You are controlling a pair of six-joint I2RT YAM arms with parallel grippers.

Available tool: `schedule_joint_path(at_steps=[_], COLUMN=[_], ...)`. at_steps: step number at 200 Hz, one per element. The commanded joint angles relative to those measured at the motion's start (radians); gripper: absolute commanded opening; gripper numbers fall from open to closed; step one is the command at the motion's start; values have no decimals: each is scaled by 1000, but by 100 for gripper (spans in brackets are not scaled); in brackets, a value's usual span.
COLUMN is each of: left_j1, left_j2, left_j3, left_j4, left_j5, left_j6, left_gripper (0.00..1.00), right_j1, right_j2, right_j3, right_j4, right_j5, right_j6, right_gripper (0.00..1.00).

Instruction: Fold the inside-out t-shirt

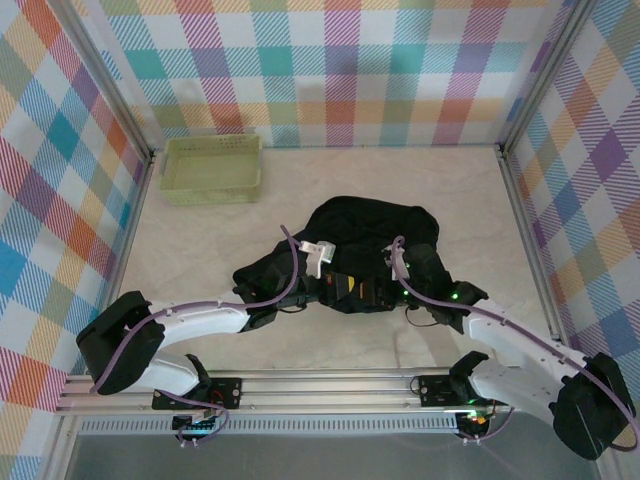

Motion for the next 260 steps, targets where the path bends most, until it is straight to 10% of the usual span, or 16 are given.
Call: schedule_joint_path(at_steps=[1, 35, 67, 107, 260], left_j1=[12, 12, 12, 12, 12], left_j2=[11, 10, 9, -2, 36], left_j3=[-26, -51, -103, -145, -156], left_j4=[42, 2, -12, -13, -5], left_j5=[29, 18, -31, -95, -89], left_j6=[19, 26, 16, -5, -1], left_gripper=[0, 0, 28, 37, 15], right_j1=[-7, -36, -40, -34, 9], right_j2=[33, 78, 184, 246, 374], right_j3=[5, -7, 7, 6, 33], right_j4=[96, 209, 252, 272, 374], right_j5=[-97, -105, -122, -159, -164], right_j6=[36, 79, 78, 55, 71], right_gripper=[38, 37, 36, 34, 29])
